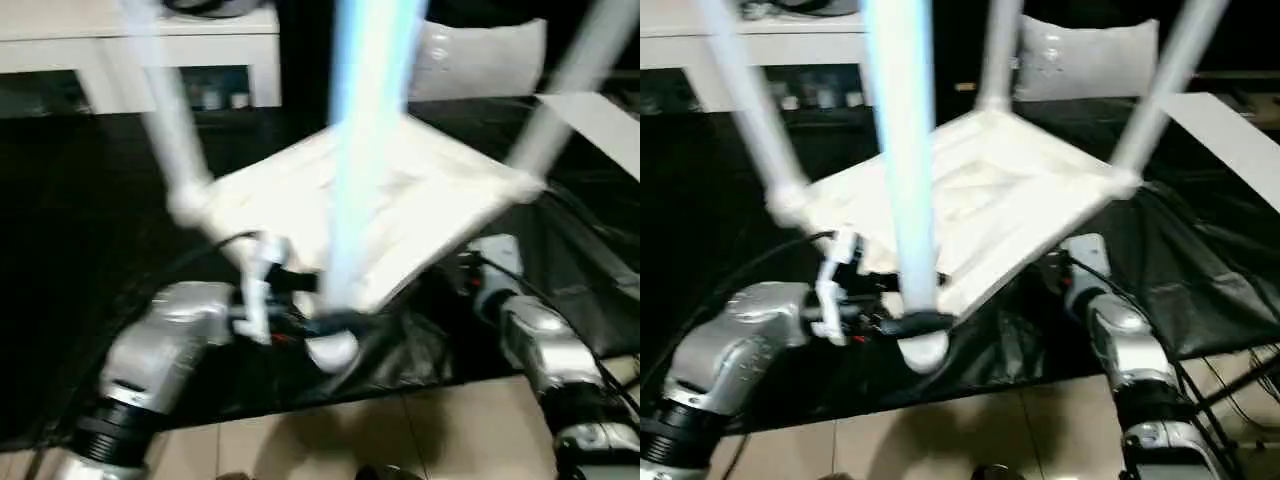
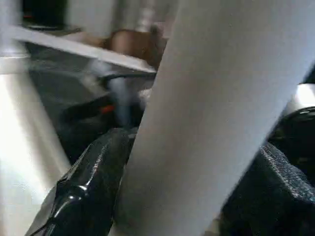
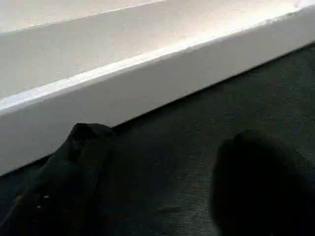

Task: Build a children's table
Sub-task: Rotate table base

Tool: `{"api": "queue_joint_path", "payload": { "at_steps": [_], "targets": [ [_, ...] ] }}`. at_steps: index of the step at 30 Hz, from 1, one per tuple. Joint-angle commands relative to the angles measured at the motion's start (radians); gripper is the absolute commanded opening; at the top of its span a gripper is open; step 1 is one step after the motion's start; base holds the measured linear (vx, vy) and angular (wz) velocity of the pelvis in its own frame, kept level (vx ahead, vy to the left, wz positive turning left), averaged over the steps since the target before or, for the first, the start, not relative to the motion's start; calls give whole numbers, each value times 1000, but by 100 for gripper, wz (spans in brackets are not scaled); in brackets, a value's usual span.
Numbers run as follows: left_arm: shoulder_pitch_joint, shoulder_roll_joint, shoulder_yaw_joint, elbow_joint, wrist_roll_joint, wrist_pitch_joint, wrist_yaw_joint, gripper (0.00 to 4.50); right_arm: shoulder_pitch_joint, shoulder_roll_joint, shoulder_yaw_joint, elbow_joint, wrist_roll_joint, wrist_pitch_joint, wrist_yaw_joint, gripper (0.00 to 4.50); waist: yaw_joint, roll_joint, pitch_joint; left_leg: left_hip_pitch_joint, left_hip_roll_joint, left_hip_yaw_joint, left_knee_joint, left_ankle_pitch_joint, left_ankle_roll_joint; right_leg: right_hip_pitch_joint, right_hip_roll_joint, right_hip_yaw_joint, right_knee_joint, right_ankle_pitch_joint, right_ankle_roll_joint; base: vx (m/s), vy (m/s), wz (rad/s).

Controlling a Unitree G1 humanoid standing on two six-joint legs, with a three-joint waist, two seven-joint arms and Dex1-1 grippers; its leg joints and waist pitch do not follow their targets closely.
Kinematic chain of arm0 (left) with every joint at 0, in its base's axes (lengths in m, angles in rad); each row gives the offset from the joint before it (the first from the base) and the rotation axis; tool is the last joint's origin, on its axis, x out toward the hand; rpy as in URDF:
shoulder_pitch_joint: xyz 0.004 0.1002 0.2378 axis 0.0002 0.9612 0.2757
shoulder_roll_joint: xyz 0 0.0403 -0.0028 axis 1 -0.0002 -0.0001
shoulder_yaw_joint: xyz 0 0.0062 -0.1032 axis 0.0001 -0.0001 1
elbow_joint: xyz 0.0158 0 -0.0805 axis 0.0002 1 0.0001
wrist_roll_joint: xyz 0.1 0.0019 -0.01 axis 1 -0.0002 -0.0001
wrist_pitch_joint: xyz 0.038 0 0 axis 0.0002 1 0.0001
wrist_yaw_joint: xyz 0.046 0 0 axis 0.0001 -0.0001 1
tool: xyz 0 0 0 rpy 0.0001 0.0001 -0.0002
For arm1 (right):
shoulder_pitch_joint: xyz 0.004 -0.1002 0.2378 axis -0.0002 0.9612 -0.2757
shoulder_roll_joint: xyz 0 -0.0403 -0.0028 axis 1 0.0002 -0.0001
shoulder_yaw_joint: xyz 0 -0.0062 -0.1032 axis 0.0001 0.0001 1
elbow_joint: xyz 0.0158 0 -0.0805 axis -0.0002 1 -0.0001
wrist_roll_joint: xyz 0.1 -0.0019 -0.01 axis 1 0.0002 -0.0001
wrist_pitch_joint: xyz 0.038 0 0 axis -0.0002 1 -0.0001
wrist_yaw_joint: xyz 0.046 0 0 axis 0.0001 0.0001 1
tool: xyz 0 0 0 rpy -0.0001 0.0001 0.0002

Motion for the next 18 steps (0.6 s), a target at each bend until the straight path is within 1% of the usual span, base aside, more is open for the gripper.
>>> {"api": "queue_joint_path", "payload": {
  "at_steps": [1,2,3,4,5,6,8,9,10,12,14,15,16,17,18],
  "targets": [
    [8,-17,-37,-47,-35,33,4,346,-35,34,48,5,-1,-32,59,450,12,-12,-63,-19,14,1,-65,-140,53,73,-54,51,-70,-360,-144,0,0,0],
    [8,-26,-43,-53,-41,43,12,346,-39,42,57,9,-2,-37,75,450,9,-12,-62,-20,13,1,-64,-137,57,74,-53,51,-70,-357,-145,0,0,0],
    [8,-28,-44,-54,-42,45,13,346,-40,43,59,10,-3,-38,78,450,7,-12,-62,-18,13,2,-64,-137,60,72,-52,51,-71,-358,-146,0,0,0],
    [7,-42,-52,-67,-50,66,23,346,-48,56,86,22,-14,-57,114,450,6,-12,-63,-19,15,1,-64,-138,62,73,-52,50,-68,-360,-149,0,0,0],
    [5,-53,-57,-75,-49,79,30,346,-58,69,102,38,-25,-73,131,450,4,-12,-62,-18,14,2,-63,-145,63,71,-50,49,-72,-373,-147,0,0,0],
    [5,-55,-59,-77,-49,82,33,346,-61,73,104,45,-28,-77,132,450,4,-10,-59,-15,13,2,-63,-154,63,68,-50,49,-76,-391,-144,0,0,0],
    [0,-63,-66,-77,-47,86,41,346,-80,91,113,75,-41,-96,135,450,3,-9,-60,-13,14,0,-64,-163,58,67,-51,48,-77,-410,-141,0,0,0],
    [-1,-66,-67,-76,-46,87,44,346,-84,97,113,81,-41,-99,140,450,3,-6,-60,-11,15,0,-64,-170,56,65,-50,49,-78,-410,-141,0,0,0],
    [-3,-70,-68,-75,-46,89,48,346,-89,103,113,88,-39,-103,148,450,3,-6,-61,-12,15,0,-64,-169,56,67,-50,49,-76,-404,-143,0,0,0],
    [-15,-89,-71,-62,-41,89,65,346,-102,132,129,96,-42,-116,174,450,6,3,-63,-11,17,-2,-65,-167,54,68,-51,50,-71,-370,-155,0,0,0],
    [-20,-98,-71,-56,-40,89,74,346,-105,142,136,98,-43,-123,187,450,6,-1,-64,-12,18,-1,-65,-162,55,70,-50,50,-70,-342,-166,0,0,0],
    [-24,-105,-73,-52,-40,92,82,346,-108,152,146,102,-44,-130,207,450,7,5,-65,-13,19,-3,-65,-157,56,72,-51,50,-66,-323,-174,0,0,0],
    [-29,-116,-73,-47,-34,89,93,346,-111,164,157,107,-47,-136,218,450,6,5,-65,-13,19,-2,-65,-161,56,71,-50,50,-67,-319,-177,0,0,0],
    [-37,-135,-73,-34,-22,87,115,346,-124,183,163,134,-63,-153,210,450,4,2,-66,-14,18,-2,-65,-162,55,73,-51,50,-65,-314,-183,0,0,0],
    [-42,-145,-72,-25,-15,84,127,346,-132,192,164,149,-73,-161,194,450,3,4,-64,-13,17,-1,-64,-170,53,71,-51,50,-70,-327,-184,0,0,0]
  ]
}}
